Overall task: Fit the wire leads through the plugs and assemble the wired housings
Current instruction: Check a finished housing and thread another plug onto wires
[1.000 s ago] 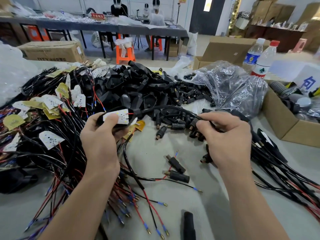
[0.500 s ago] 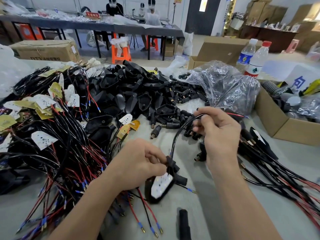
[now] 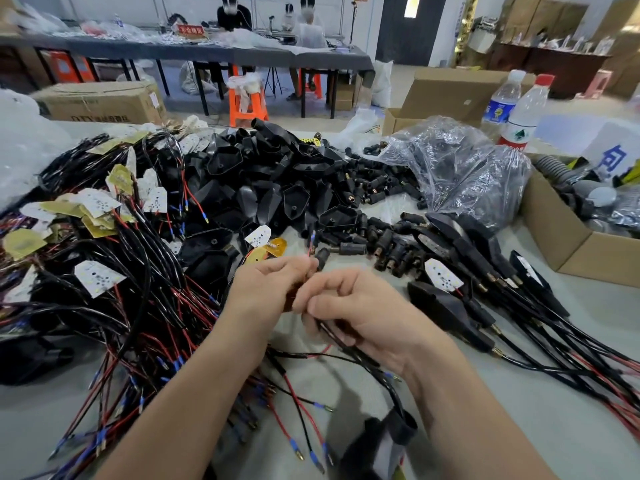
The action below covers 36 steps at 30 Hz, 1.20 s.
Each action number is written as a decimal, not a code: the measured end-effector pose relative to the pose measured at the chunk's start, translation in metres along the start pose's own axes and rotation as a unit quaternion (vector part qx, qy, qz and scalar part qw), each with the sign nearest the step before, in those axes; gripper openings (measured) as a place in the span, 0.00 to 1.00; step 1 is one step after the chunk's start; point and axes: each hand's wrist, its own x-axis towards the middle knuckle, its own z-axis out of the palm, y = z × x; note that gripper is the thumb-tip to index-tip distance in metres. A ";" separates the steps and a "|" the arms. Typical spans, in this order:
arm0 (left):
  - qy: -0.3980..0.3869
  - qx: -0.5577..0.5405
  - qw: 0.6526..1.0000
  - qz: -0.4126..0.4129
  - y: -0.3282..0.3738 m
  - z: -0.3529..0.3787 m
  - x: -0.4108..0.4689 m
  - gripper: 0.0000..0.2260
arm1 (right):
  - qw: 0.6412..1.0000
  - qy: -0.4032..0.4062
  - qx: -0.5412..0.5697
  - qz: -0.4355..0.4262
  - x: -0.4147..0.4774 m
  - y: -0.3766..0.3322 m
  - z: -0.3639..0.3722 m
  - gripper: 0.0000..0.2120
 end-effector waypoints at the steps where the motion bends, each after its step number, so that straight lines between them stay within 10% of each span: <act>1: 0.008 0.006 1.000 0.009 -0.001 -0.001 0.001 0.11 | 0.999 -0.002 -0.034 0.005 0.000 0.002 0.003 0.13; 10: 0.199 0.048 0.971 0.123 -0.007 -0.014 0.011 0.12 | 0.991 -0.015 -0.129 0.029 0.002 0.004 0.012 0.16; 16: 0.183 0.175 0.955 0.153 -0.006 -0.017 0.008 0.09 | 0.890 0.294 -0.347 0.016 -0.004 0.000 -0.022 0.16; 25: 0.176 0.265 0.928 0.192 -0.006 -0.014 0.000 0.10 | 0.816 0.189 -0.534 0.117 -0.004 0.008 -0.020 0.06; 36: 0.177 0.316 0.904 0.225 -0.008 -0.009 -0.005 0.06 | 0.923 0.374 0.075 -0.044 0.002 -0.003 -0.019 0.06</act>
